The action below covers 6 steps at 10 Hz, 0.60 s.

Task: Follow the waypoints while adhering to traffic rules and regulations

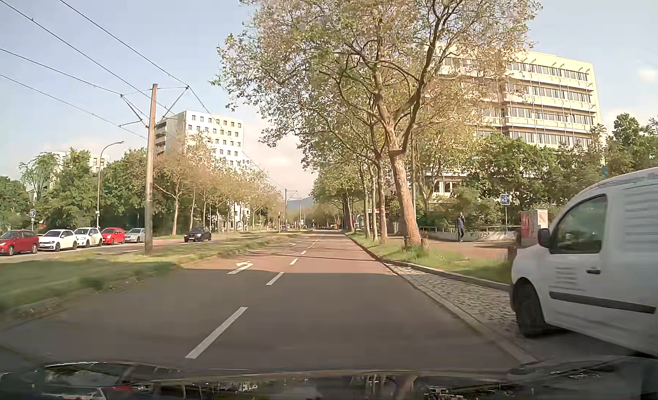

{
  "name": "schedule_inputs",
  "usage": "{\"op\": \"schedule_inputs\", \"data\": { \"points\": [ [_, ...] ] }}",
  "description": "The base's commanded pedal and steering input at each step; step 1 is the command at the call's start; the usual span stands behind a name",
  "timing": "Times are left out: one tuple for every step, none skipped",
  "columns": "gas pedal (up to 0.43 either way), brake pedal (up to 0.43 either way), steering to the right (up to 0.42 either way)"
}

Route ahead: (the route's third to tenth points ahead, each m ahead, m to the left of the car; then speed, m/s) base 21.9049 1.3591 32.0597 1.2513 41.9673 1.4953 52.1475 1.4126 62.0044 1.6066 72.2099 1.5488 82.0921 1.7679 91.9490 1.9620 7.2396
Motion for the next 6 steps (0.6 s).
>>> {"op": "schedule_inputs", "data": {
  "points": [
    [0.299,0.0,-0.012],
    [0.299,0.0,-0.011],
    [0.299,0.0,-0.01],
    [0.299,0.0,-0.007],
    [0.299,0.0,-0.002],
    [0.299,0.0,-0.001]
  ]
}}
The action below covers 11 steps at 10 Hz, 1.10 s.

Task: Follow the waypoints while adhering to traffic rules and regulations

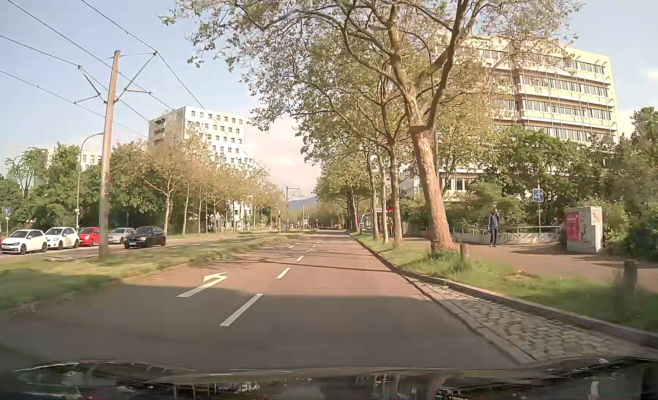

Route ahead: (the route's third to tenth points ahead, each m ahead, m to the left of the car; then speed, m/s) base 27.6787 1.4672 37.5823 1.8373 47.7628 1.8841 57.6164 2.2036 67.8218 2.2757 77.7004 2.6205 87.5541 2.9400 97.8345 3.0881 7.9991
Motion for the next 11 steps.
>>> {"op": "schedule_inputs", "data": {
  "points": [
    [0.299,0.0,-0.002],
    [0.287,0.0,-0.003],
    [0.287,0.0,-0.004],
    [0.287,0.0,-0.004],
    [0.28,0.0,-0.004],
    [0.268,0.0,-0.006],
    [0.24,0.0,-0.009],
    [0.22,0.0,-0.009],
    [0.22,0.0,-0.009],
    [0.22,0.0,-0.009],
    [0.22,0.0,-0.008]
  ]
}}
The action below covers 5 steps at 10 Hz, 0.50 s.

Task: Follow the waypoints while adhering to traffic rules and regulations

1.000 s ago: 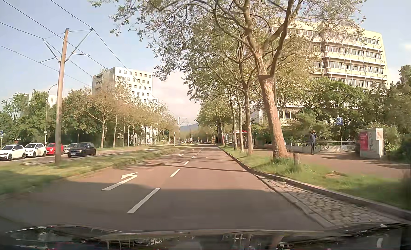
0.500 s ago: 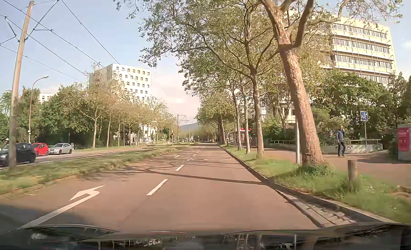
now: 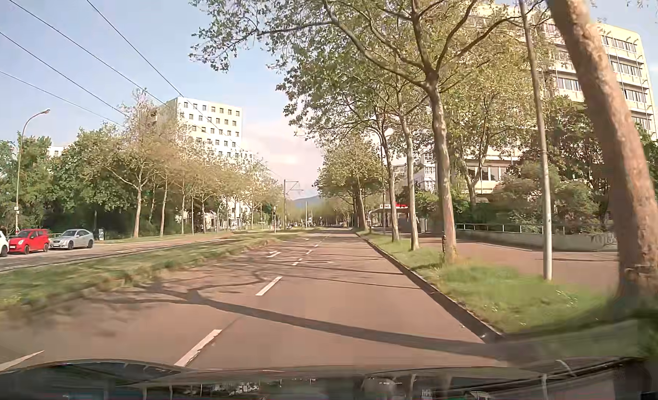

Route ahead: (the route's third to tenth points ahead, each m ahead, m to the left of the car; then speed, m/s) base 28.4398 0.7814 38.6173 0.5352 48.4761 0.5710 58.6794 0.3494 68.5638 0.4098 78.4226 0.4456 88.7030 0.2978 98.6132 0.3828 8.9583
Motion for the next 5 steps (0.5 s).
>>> {"op": "schedule_inputs", "data": {
  "points": [
    [0.209,0.0,-0.006],
    [0.197,0.0,-0.003],
    [0.197,0.0,-0.003],
    [0.189,0.0,-0.003],
    [0.189,0.0,-0.002]
  ]
}}
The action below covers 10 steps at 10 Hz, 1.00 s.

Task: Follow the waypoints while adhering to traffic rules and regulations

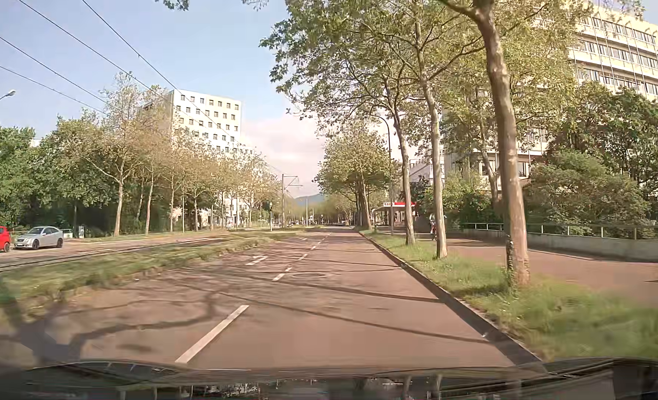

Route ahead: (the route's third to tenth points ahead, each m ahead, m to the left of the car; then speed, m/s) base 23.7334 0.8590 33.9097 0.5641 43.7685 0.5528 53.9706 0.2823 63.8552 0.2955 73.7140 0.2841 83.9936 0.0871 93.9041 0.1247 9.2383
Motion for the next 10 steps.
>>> {"op": "schedule_inputs", "data": {
  "points": [
    [0.189,0.0,-0.002],
    [0.189,0.0,-0.002],
    [0.189,0.0,-0.003],
    [0.189,0.0,-0.003],
    [0.189,0.0,-0.002],
    [0.189,0.0,-0.002],
    [0.189,0.0,-0.002],
    [0.189,0.0,-0.002],
    [0.189,0.0,-0.002],
    [0.189,0.0,-0.002]
  ]
}}
